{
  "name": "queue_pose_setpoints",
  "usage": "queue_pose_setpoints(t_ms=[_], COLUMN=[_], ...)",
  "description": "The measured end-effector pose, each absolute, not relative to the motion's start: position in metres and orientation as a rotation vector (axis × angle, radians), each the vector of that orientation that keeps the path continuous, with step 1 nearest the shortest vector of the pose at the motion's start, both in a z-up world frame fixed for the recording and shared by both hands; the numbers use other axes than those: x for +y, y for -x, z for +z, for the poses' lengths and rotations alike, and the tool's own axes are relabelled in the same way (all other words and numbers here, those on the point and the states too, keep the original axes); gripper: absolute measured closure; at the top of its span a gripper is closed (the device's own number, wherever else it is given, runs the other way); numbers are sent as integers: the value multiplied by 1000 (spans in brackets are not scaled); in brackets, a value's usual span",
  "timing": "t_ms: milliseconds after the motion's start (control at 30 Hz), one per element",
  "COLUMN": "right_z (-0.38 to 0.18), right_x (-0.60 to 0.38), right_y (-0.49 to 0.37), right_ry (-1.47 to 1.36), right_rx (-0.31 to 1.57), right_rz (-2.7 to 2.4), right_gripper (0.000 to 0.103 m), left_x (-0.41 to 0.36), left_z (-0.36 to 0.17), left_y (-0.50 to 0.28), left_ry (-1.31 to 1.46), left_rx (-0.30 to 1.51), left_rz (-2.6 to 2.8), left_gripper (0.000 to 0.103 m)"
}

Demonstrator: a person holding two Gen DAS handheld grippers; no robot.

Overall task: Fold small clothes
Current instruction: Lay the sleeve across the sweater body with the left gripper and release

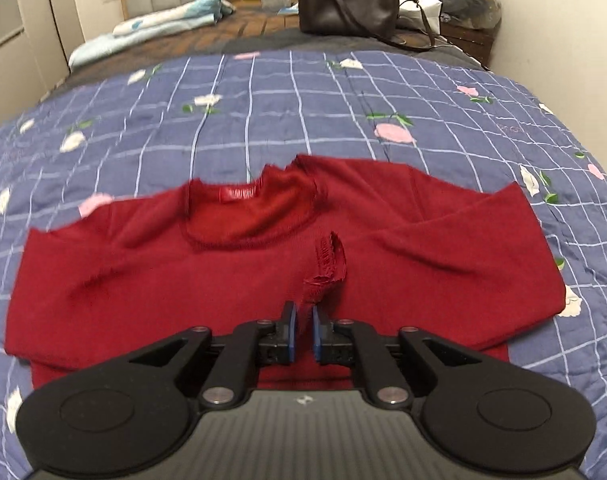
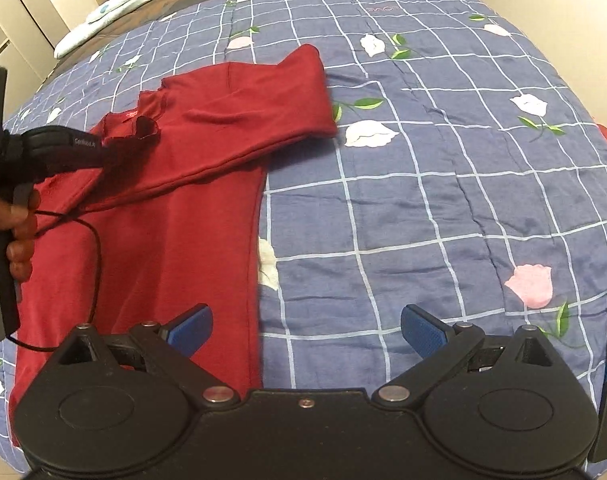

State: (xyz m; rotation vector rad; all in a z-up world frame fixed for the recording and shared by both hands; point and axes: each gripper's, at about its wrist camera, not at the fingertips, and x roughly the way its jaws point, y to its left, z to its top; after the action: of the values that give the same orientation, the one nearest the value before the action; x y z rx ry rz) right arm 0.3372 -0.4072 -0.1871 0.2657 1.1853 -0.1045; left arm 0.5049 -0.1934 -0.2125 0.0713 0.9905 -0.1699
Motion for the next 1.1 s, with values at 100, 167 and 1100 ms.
queue_pose_setpoints(t_ms=[100, 167, 1100], right_z=[-189, -191, -218], right_x=[-405, -401, -308], right_y=[-340, -342, -324], right_ry=[-262, -256, -240], right_rx=[1193, 1198, 1359], right_rz=[-102, -96, -110], right_gripper=[3, 3, 1], left_x=[-185, -175, 45], left_z=[-210, -204, -210], left_y=[-499, -494, -392], left_ry=[-48, -22, 112], left_rx=[995, 988, 1223], left_rz=[-156, -141, 291], left_gripper=[55, 49, 4])
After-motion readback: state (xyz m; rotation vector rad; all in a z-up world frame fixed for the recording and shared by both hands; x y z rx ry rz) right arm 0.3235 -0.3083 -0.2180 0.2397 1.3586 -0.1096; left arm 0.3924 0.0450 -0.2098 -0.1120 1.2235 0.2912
